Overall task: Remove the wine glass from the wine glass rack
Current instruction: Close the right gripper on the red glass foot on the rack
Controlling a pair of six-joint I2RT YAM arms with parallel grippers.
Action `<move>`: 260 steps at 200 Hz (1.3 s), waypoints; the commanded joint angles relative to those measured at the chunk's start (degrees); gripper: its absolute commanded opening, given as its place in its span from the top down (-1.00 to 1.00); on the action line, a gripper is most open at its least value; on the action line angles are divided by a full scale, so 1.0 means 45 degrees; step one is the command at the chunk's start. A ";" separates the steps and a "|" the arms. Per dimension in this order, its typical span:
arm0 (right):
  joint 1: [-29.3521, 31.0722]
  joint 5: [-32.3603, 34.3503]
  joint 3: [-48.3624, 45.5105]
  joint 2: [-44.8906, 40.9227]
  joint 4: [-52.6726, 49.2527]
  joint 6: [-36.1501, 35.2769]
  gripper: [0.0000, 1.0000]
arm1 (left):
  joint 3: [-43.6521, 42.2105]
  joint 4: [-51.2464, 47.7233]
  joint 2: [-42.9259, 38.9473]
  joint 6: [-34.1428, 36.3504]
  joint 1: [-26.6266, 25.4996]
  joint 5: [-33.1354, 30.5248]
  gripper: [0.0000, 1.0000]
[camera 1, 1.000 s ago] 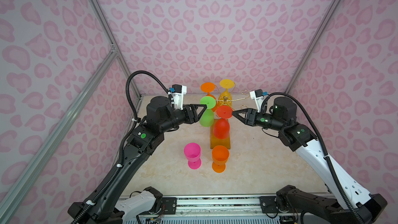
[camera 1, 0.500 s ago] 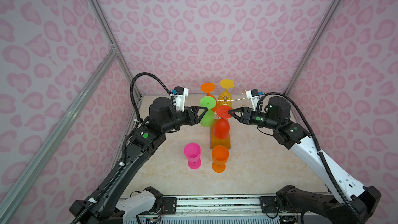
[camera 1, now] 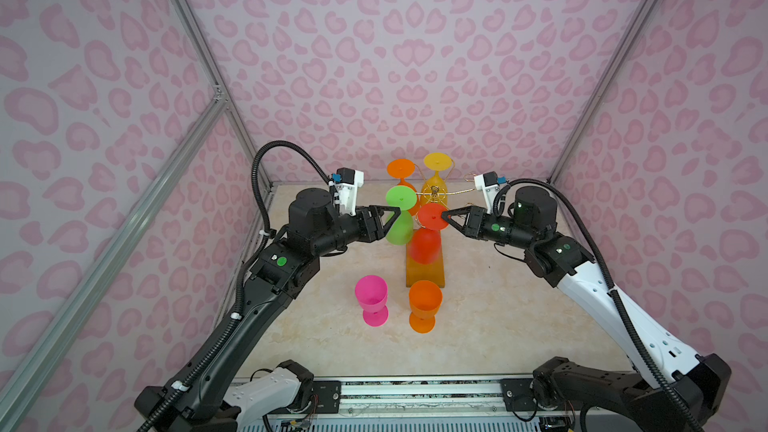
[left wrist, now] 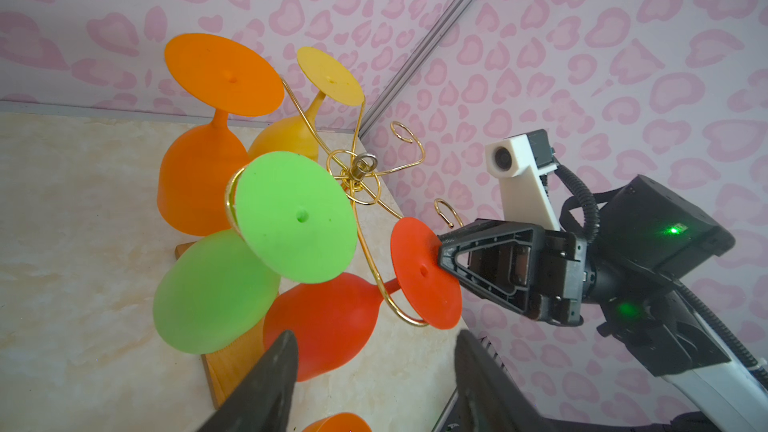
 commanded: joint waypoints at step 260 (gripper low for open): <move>-0.0826 -0.1774 -0.0610 -0.0284 0.3283 0.3621 1.00 | -0.0581 0.0569 -0.0397 0.0105 0.0217 0.0222 -0.23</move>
